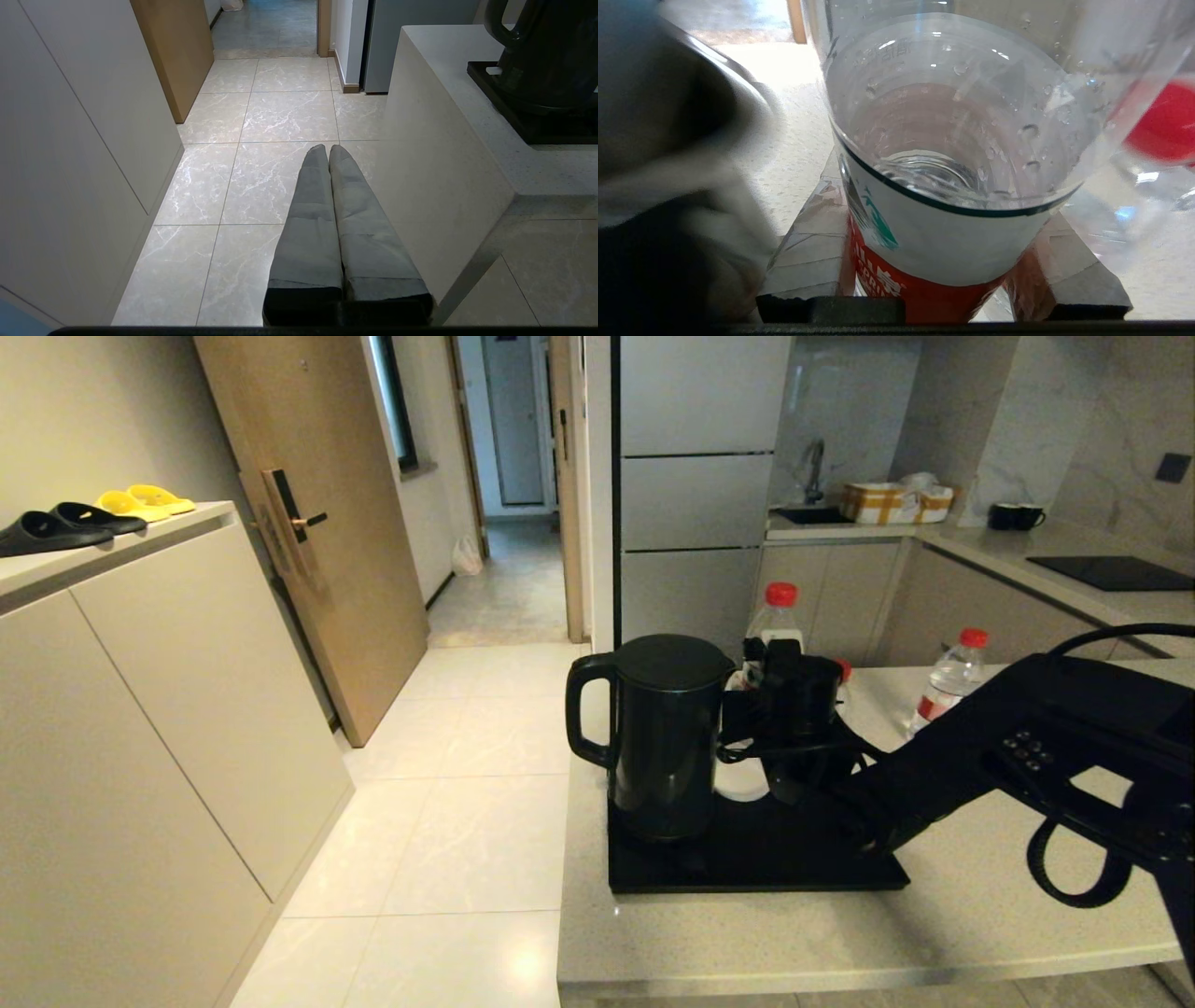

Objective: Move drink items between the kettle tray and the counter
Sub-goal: Return the bottled water to its original position

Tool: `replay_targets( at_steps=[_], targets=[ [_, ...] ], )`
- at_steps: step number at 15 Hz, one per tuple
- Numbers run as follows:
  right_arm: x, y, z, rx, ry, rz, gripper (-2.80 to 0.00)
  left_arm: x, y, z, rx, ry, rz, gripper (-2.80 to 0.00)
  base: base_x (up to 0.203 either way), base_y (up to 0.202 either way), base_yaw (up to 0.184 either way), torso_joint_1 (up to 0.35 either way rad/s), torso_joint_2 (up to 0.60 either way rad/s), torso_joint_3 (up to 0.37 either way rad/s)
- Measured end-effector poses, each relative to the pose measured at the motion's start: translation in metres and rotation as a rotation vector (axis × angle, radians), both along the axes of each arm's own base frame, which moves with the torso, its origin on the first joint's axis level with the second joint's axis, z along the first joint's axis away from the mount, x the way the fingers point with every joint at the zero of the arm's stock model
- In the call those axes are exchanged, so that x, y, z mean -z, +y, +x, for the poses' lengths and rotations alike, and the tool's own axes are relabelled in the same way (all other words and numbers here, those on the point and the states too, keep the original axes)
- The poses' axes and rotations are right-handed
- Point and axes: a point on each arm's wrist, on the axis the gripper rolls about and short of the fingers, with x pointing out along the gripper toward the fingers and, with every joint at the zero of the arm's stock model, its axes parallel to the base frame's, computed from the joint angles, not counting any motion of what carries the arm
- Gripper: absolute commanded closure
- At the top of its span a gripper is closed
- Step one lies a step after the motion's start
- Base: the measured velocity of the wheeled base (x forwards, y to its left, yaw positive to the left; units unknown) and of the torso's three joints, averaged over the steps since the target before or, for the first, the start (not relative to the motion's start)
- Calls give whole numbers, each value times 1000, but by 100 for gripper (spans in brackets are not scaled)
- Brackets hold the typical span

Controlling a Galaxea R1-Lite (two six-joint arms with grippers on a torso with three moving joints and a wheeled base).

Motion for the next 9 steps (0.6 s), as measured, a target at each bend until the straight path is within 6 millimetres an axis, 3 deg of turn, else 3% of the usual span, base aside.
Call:
replay_targets(
  at_steps=[5, 9],
  targets=[
    [37, -3, 37, 47, 38, 3, 0, 0, 0, 0, 0, 0, 0, 0, 0, 0, 0, 0, 0, 0],
    [55, -6, 48, 63, 57, 2, 0, 0, 0, 0, 0, 0, 0, 0, 0, 0, 0, 0, 0, 0]
  ],
)
